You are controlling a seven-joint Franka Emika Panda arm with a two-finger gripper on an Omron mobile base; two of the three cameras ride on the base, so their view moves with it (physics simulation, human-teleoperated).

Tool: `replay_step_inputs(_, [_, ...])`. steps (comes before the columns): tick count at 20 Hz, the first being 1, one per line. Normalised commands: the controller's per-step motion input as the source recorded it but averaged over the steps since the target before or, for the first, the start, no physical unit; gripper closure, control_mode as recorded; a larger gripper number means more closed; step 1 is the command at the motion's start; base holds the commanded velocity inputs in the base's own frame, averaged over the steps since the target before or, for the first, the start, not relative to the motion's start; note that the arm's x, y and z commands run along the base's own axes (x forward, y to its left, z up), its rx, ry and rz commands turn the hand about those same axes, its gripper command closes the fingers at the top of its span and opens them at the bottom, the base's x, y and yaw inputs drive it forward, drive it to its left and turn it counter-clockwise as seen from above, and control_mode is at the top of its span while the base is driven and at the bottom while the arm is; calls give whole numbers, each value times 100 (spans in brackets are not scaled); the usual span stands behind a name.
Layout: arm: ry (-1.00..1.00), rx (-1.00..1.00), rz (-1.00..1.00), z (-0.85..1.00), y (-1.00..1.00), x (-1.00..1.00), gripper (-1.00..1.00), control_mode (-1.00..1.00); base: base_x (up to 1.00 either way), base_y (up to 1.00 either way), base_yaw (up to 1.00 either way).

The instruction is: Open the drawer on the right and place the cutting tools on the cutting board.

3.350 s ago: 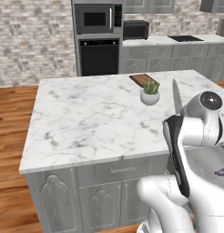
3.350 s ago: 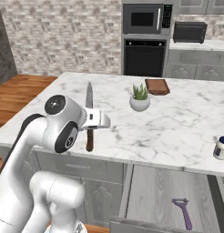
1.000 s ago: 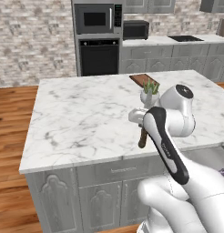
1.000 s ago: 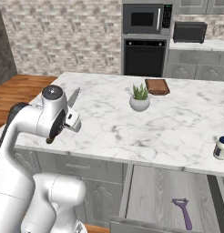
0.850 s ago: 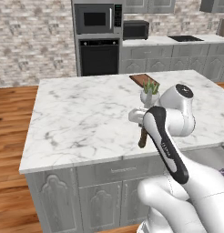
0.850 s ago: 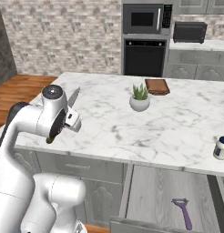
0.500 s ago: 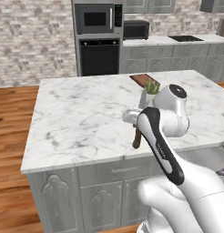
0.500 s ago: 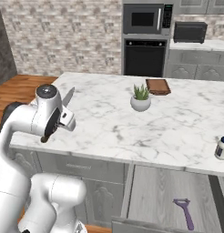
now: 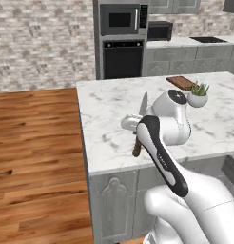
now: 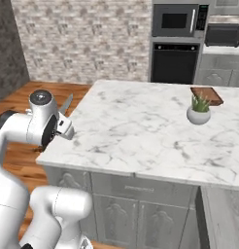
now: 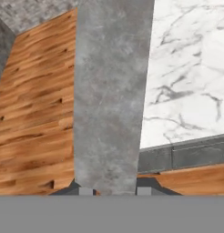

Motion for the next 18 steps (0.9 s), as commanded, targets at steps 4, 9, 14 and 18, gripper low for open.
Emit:
replay_step_inputs(4, [0,0,0,0,0,0,100,100,33,100,-5])
replay_step_inputs(9, [0,0,0,0,0,0,100,100,50,100,-9])
replay_step_inputs(14, [0,0,0,0,0,0,100,100,88,97,-15])
replay_step_inputs(18, [0,0,0,0,0,0,100,100,100,66,-16])
